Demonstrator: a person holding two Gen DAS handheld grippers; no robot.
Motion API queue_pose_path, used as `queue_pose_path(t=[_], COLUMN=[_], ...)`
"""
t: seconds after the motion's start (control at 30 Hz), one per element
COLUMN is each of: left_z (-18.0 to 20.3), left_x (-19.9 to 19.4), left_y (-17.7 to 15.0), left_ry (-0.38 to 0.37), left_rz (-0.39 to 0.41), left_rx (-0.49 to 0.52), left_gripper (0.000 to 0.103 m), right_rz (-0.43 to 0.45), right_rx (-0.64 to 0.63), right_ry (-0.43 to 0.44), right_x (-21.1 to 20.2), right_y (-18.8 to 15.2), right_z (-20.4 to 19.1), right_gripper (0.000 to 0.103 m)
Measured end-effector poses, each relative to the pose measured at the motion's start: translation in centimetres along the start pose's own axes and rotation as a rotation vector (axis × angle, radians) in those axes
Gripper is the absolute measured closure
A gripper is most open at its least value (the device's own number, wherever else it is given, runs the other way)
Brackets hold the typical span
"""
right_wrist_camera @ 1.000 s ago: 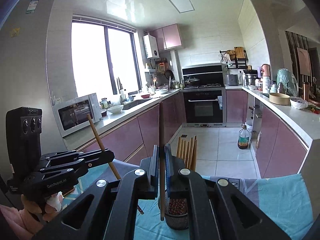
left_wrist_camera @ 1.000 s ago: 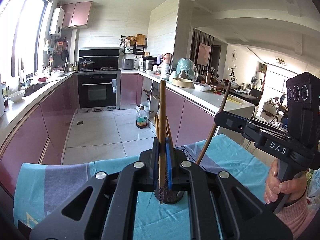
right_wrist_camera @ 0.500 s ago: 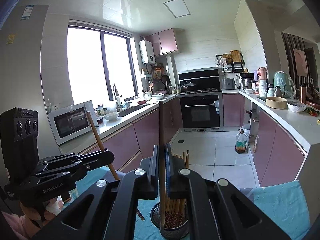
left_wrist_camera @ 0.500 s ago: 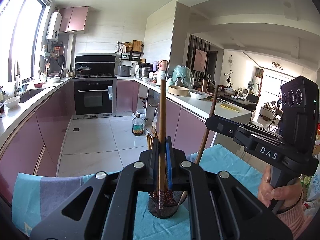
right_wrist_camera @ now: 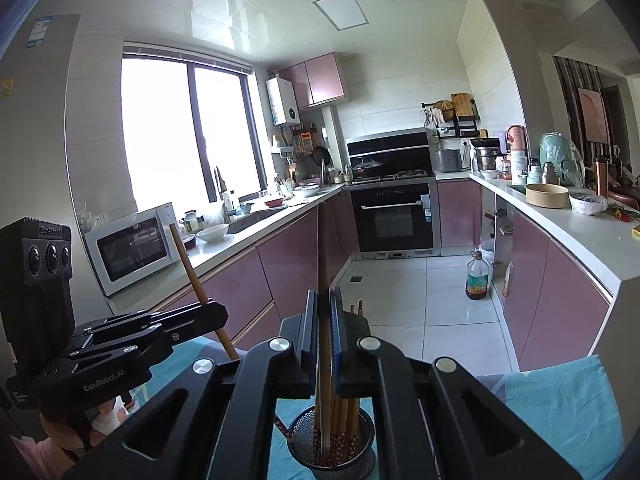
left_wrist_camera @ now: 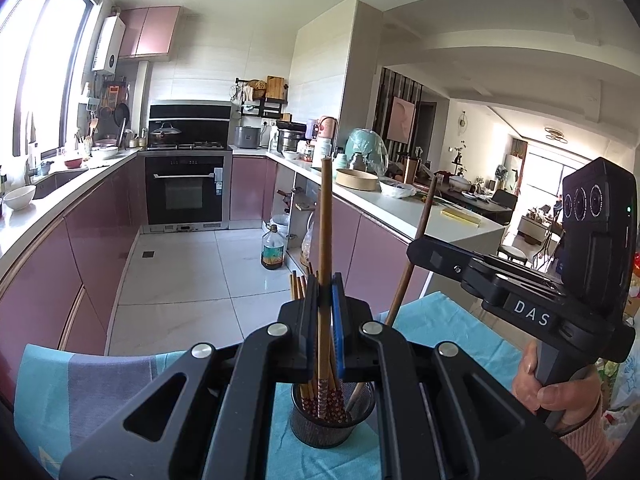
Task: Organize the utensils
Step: 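Lower both held chopsticks into the black mesh cup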
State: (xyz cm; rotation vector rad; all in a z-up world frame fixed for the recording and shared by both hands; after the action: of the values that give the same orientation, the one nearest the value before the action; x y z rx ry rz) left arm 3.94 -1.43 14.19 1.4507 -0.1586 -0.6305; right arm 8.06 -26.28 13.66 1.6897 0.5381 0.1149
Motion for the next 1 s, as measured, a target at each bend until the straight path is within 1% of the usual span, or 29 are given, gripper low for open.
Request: queue_pose_path(t=[0.27,0.47,0.77,1.0], left_z=[0.1,-0.6,-1.8,-2.2], left_x=[1.0,1.3,2.4,3.3], left_y=[-0.6,-1.4,-1.9,-1.9], left_ry=[0.0,0.0,0.006,0.015], left_rz=[-0.033,-0.067,-0.105,-0.119], left_rx=[0.009,-0.001,-0.018,-0.02], left_gripper=[0.096,0.096,0.096,0.096], right_rz=[-0.041,-0.071,-0.096,-0.112], right_rx=[-0.005,0.007,0.019,0.027], right_ry=[-0.011,-0.015,-0.021,-0.024], right_x=[1.4,2.2,2.7,3.2], right_y=[-1.3,-2.3,-3.2,-3.6], right_z=[0.3,0.7,1.1,1.3], right_gripper=[0.098,0.098,0.098,0.098])
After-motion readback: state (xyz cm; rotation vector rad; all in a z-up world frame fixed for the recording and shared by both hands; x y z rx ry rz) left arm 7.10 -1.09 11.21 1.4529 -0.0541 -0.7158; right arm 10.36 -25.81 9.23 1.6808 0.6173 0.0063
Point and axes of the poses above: each gripper's, at about its wrist camera, not at the fingertips, and x roughly the way its jaws point, z to its right, y to its top, the point moved 1 cm from there along x, roughly the way its jaws point, and after that the axes turned 4 degrees about z, right-handed, at the moved point
